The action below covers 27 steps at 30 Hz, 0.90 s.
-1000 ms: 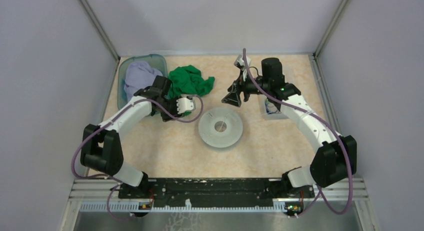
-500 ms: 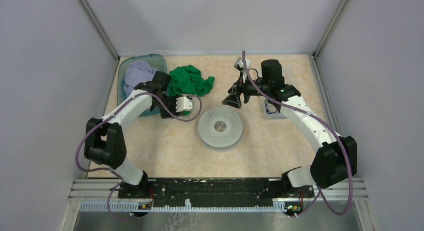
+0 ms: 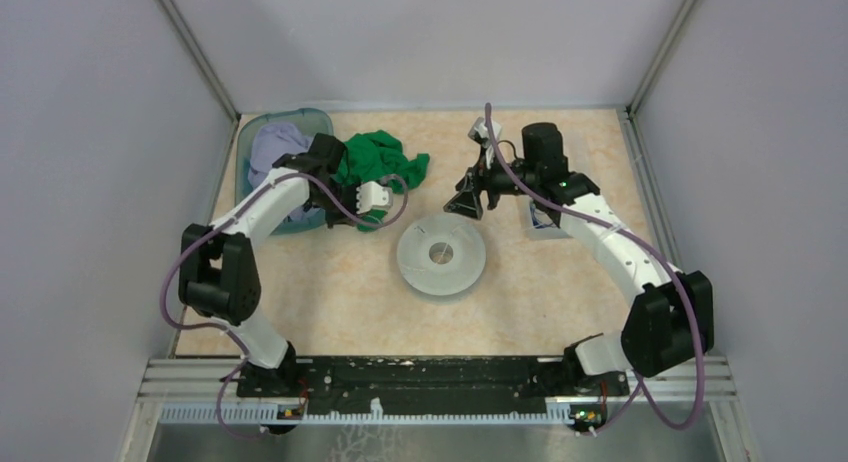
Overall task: Wrap the cables
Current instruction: Adjust the cable at the center of the board.
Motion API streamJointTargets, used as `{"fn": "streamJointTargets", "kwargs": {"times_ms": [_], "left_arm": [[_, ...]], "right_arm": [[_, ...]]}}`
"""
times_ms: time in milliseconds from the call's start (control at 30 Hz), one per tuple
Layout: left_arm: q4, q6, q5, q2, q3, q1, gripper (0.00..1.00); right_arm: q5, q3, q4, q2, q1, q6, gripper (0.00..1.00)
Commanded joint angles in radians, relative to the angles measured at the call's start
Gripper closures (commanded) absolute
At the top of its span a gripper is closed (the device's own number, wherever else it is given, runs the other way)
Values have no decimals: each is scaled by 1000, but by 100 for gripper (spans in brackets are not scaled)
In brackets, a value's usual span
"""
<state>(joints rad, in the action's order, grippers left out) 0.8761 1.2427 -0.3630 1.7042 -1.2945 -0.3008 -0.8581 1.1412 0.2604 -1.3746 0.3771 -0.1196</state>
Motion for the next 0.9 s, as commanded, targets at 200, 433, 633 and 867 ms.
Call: {"fn": "streamJointTargets", "kwargs": {"times_ms": [200,433,633,867], "left_arm": [[13,-573,-409,-112,-277,2,100],[-91,-922,-508,-71,-444,-46,100],[-187,-1016,-475,-64,-436,-113,100],[-201,-1042,-463,-58,-422,-144,100]], "right_arm": [[-127,39,-228,-52,16,203,28],[-162,107,-285,-108,39,286,18],[-103,137,-298,-100,60,292,17],[54,170,-136,-50,60,101,22]]}}
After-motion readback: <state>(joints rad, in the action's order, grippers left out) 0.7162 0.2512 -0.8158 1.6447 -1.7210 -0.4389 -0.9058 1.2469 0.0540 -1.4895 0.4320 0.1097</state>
